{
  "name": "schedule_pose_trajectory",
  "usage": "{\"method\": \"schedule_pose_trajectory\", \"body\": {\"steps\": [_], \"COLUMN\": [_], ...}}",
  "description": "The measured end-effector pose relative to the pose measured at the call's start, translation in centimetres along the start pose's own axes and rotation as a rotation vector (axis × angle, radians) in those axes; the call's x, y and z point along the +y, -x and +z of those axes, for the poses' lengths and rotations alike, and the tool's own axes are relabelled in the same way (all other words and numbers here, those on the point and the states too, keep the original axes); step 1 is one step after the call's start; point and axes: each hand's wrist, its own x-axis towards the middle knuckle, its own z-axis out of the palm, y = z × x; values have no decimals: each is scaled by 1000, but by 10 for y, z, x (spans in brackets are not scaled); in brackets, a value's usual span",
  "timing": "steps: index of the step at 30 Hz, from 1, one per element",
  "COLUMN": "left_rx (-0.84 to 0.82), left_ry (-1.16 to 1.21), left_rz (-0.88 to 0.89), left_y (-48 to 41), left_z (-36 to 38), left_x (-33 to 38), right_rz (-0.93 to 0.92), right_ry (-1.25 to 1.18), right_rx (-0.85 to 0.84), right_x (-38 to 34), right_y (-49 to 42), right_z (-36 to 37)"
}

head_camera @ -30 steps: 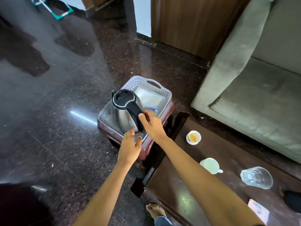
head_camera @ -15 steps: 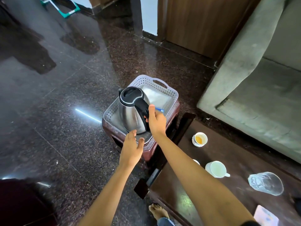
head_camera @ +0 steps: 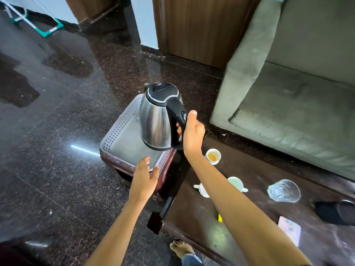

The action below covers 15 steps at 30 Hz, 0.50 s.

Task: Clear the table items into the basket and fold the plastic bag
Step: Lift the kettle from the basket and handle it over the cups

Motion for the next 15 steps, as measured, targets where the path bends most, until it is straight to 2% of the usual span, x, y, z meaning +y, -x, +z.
{"method": "schedule_pose_trajectory", "body": {"steps": [10,15], "left_rx": [-112,-236], "left_ry": [39,69], "left_rz": [101,166], "left_y": [52,88], "left_z": [65,106], "left_x": [56,92], "right_rz": [-58,-76], "right_ry": [9,79], "right_rx": [155,264], "right_x": [-24,-28], "right_y": [38,73], "right_z": [-142,-225]}}
